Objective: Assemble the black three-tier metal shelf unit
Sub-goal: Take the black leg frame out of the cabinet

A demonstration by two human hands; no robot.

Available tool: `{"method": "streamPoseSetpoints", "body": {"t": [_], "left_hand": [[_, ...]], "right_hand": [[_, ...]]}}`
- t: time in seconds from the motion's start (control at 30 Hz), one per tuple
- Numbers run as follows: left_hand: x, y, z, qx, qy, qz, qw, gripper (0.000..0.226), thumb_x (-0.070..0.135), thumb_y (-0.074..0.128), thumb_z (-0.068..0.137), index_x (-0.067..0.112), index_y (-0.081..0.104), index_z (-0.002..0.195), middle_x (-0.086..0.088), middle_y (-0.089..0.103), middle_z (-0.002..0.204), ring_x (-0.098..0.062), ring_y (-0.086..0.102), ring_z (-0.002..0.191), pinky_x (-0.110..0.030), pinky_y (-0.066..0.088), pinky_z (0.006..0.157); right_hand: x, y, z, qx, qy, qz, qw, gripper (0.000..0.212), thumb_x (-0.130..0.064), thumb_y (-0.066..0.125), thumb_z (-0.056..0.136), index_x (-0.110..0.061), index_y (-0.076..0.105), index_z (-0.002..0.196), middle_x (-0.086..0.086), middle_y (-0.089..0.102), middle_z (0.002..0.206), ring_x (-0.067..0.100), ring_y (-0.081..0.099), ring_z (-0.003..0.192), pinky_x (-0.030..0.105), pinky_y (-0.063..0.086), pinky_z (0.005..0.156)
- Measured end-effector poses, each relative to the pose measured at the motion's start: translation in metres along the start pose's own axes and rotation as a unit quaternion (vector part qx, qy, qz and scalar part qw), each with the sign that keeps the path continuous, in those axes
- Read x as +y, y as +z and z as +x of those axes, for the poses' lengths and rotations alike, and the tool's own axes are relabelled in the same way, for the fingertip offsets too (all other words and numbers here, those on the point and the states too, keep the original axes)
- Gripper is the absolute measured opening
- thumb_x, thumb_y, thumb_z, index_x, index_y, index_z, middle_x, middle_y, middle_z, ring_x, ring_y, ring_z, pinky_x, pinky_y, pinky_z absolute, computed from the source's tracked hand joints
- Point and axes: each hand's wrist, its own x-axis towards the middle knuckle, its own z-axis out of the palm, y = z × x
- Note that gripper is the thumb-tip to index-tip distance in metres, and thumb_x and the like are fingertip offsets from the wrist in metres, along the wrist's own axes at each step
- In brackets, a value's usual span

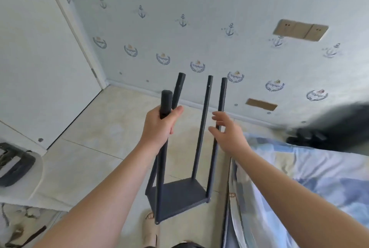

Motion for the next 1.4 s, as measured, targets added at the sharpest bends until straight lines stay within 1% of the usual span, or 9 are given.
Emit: {"method": "streamPoseSetpoints", "body": {"t": [0.3,0.4,0.5,0.6,0.73,0.83,0.93,1.1,1.4], "left_hand": [[-0.017,-0.066,0.063,-0.041,0.009,0.048,0.998,0.047,0.020,0.071,0.087,0.017,0.039,0.052,-0.002,0.036,0.047,-0.016,0.036,0.043,-0.033,0.035,0.054],[-0.022,-0.091,0.078,-0.076,0.005,0.056,0.996,0.048,0.023,0.068,0.080,0.023,0.035,0.046,0.001,0.033,0.045,-0.016,0.035,0.044,-0.033,0.035,0.054],[-0.027,-0.110,0.092,-0.093,0.001,0.061,0.994,0.046,0.024,0.067,0.077,0.019,0.034,0.046,0.001,0.033,0.044,-0.019,0.035,0.045,-0.034,0.036,0.056],[-0.036,-0.122,0.105,-0.102,0.000,0.061,0.993,0.043,0.023,0.066,0.078,0.013,0.035,0.049,0.000,0.034,0.044,-0.020,0.036,0.047,-0.035,0.036,0.057],[-0.062,-0.123,0.120,-0.116,-0.032,0.156,0.980,0.043,0.033,0.069,0.086,0.006,0.046,0.061,0.001,0.045,0.055,-0.017,0.044,0.055,-0.031,0.039,0.063],[-0.099,-0.126,0.119,-0.082,-0.090,0.272,0.955,0.035,0.050,0.069,0.086,0.017,0.063,0.077,0.005,0.061,0.070,-0.015,0.058,0.065,-0.030,0.044,0.063],[-0.148,-0.130,0.100,-0.063,-0.170,0.290,0.940,0.026,0.045,0.071,0.086,0.019,0.070,0.084,0.004,0.067,0.076,-0.018,0.063,0.075,-0.029,0.044,0.065],[-0.225,-0.116,0.054,-0.033,-0.226,0.277,0.933,0.015,0.032,0.075,0.083,0.017,0.073,0.081,0.008,0.061,0.059,-0.017,0.057,0.061,-0.025,0.040,0.057],[-0.324,-0.077,0.003,0.010,-0.276,0.247,0.929,0.014,0.029,0.066,0.088,0.018,0.068,0.079,0.006,0.061,0.065,-0.014,0.056,0.067,-0.024,0.039,0.058]], "right_hand": [[0.021,-0.012,0.076,0.131,0.210,0.005,0.969,0.096,-0.028,0.067,0.097,-0.017,-0.002,0.162,0.007,0.007,0.169,0.029,0.017,0.154,0.043,0.025,0.119],[0.031,-0.003,0.093,0.151,0.279,0.058,0.947,0.103,-0.028,0.070,0.095,-0.020,-0.008,0.161,0.009,0.012,0.168,0.032,0.028,0.149,0.048,0.030,0.116],[0.041,0.011,0.103,0.136,0.323,0.116,0.929,0.078,-0.030,0.068,0.096,-0.020,0.019,0.156,0.017,0.051,0.142,0.030,0.058,0.114,0.054,0.051,0.102],[0.046,0.025,0.108,0.140,0.318,0.156,0.925,0.034,-0.021,0.064,0.099,-0.013,0.051,0.129,0.018,0.065,0.122,0.032,0.067,0.107,0.052,0.058,0.091],[0.047,0.041,0.102,0.113,0.292,0.108,0.943,0.030,-0.015,0.074,0.090,-0.008,0.064,0.116,0.013,0.069,0.104,0.026,0.062,0.085,0.040,0.053,0.077],[0.059,0.059,0.084,0.089,0.304,0.094,0.944,0.022,-0.003,0.072,0.088,-0.009,0.061,0.106,0.010,0.065,0.087,0.023,0.061,0.072,0.032,0.054,0.065],[0.088,0.086,0.066,0.078,0.317,0.114,0.938,0.021,0.007,0.067,0.089,-0.012,0.056,0.091,0.014,0.064,0.088,0.024,0.065,0.067,0.026,0.056,0.053],[0.143,0.131,0.044,0.052,0.343,0.149,0.926,0.009,-0.007,0.062,0.094,-0.011,0.056,0.090,0.020,0.069,0.097,0.032,0.075,0.081,0.043,0.063,0.081],[0.223,0.185,-0.001,0.002,0.365,0.043,0.930,0.004,-0.014,0.054,0.097,-0.011,0.052,0.099,0.012,0.066,0.097,0.027,0.073,0.089,0.049,0.061,0.083]]}}
